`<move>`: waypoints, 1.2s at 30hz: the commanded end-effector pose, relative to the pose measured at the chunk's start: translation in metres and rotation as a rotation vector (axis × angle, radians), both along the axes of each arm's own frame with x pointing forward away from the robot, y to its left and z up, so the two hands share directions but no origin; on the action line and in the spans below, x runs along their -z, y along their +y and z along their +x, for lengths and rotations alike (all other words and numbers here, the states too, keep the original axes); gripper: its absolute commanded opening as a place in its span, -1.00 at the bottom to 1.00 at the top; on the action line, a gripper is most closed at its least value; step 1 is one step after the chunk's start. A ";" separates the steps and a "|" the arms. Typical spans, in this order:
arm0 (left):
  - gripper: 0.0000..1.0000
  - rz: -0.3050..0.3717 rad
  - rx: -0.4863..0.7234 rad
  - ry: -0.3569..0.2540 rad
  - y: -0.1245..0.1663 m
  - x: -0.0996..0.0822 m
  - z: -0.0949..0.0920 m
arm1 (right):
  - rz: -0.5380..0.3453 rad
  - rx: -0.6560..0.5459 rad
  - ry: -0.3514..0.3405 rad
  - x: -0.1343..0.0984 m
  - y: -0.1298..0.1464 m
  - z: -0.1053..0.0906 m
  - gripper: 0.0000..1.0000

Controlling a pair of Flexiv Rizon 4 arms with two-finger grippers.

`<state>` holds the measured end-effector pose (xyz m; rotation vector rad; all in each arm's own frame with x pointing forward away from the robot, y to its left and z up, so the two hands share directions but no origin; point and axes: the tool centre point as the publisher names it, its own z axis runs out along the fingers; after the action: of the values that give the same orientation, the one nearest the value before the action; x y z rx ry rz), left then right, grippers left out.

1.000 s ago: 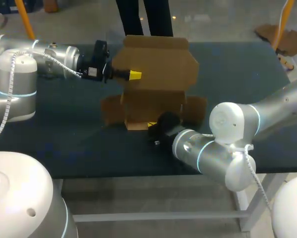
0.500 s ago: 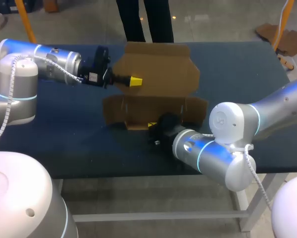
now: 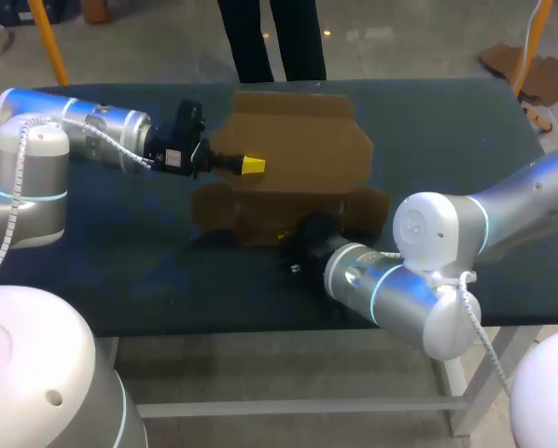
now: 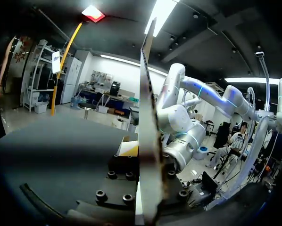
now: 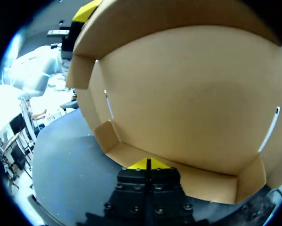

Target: Assemble the packaging by folding the flat box into shape, placing the metal phone stand inside, and closing the box properly

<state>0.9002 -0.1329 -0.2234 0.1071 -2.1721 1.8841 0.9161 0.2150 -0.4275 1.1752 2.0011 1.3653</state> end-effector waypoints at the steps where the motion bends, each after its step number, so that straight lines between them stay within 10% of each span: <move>1: -1.00 -0.004 -0.003 -0.001 -0.002 0.005 -0.002 | -0.001 0.005 -0.005 0.004 0.002 0.000 -1.00; 36: -1.00 0.008 -0.031 0.009 -0.001 0.017 0.001 | -0.001 0.005 -0.005 0.004 0.002 0.000 -1.00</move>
<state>0.9012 -0.1327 -0.2369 0.1513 -2.1846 1.8890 0.9163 0.2147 -0.4274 1.1751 2.0016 1.3650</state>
